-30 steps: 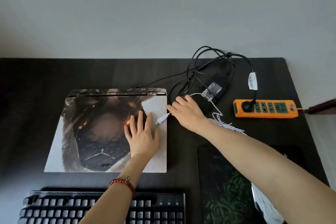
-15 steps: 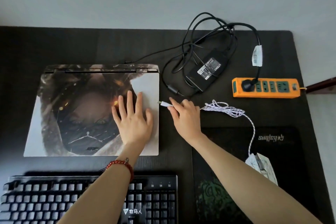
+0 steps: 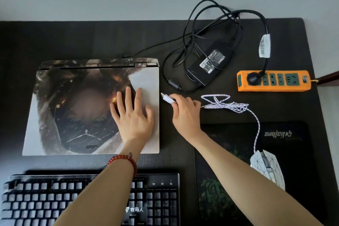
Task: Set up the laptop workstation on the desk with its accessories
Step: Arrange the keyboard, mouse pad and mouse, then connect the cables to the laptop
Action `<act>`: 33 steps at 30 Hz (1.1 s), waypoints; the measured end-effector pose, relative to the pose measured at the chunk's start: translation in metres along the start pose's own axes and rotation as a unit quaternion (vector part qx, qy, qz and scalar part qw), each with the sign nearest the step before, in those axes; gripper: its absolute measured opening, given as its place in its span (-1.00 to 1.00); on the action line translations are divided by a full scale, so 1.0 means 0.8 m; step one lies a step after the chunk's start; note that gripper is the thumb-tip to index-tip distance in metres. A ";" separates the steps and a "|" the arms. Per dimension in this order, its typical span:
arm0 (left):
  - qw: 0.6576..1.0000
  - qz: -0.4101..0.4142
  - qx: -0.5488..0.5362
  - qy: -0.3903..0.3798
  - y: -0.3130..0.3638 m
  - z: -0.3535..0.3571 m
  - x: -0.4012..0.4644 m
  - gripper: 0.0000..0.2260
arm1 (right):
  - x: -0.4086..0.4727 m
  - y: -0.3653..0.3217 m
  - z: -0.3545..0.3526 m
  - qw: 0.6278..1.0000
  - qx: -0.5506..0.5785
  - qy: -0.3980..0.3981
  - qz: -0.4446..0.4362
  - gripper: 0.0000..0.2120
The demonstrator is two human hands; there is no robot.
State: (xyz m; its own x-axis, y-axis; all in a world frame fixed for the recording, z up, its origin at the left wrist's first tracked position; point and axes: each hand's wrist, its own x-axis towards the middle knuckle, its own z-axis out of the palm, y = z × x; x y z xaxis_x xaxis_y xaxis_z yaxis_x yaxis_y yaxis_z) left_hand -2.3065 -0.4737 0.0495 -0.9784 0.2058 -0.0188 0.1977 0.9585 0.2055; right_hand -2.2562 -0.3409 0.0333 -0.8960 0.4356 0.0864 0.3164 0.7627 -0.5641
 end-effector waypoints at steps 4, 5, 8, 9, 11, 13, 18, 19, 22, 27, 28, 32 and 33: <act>1.000 -0.002 0.003 -0.002 0.000 0.000 0.000 -0.50 | 0.003 0.001 0.001 1.000 0.009 -0.022 0.001 -0.66; 1.000 -0.003 0.003 -0.002 0.001 0.001 0.000 -0.50 | 0.004 0.002 0.001 1.000 0.001 -0.029 -0.007 -0.66; 1.000 -0.001 0.006 0.001 0.000 0.001 0.001 -0.50 | 0.006 0.006 0.002 0.999 -0.013 -0.029 -0.022 -0.69; 1.000 -0.001 0.007 0.001 0.000 0.002 0.001 -0.51 | 0.006 0.008 0.003 0.999 -0.016 -0.020 -0.027 -0.70; 1.000 -0.001 0.010 0.003 0.000 0.002 0.000 -0.51 | 0.007 0.009 0.005 0.999 -0.016 0.002 -0.034 -0.72; 1.000 -0.002 0.012 0.002 0.000 0.002 0.000 -0.50 | 0.008 0.009 0.005 0.999 -0.016 0.016 -0.036 -0.70; 1.000 -0.002 0.012 0.003 0.000 0.001 0.000 -0.51 | 0.006 0.009 0.007 0.997 -0.054 0.006 -0.057 -0.66; 1.000 -0.002 0.011 0.005 0.000 0.001 0.000 -0.50 | 0.006 0.009 0.007 0.997 -0.054 0.005 -0.057 -0.68; 1.000 -0.002 0.008 0.004 0.000 0.001 0.001 -0.50 | 0.008 0.007 0.008 0.998 -0.046 0.010 -0.036 -0.71; 1.000 -0.002 0.005 0.004 0.001 0.000 0.000 -0.51 | 0.008 0.007 0.009 0.999 -0.022 0.020 -0.039 -0.75; 1.000 -0.002 0.005 0.003 0.001 0.000 0.000 -0.51 | 0.007 0.008 0.009 0.999 -0.017 0.022 -0.045 -0.76; 1.000 -0.002 0.006 0.002 0.000 0.000 0.001 -0.51 | 0.003 0.012 0.010 0.998 -0.002 0.024 -0.066 -0.81; 1.000 -0.002 0.006 0.004 0.000 0.000 0.000 -0.51 | 0.002 0.014 0.011 0.997 0.000 0.026 -0.073 -0.81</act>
State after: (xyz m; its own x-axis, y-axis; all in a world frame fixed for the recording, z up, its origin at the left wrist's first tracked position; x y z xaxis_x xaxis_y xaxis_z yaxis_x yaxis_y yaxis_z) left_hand -2.3069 -0.4734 0.0494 -0.9796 0.2006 -0.0120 0.1946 0.9617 0.1929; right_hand -2.2570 -0.3358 0.0201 -0.9149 0.3449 0.2100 0.1842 0.8193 -0.5431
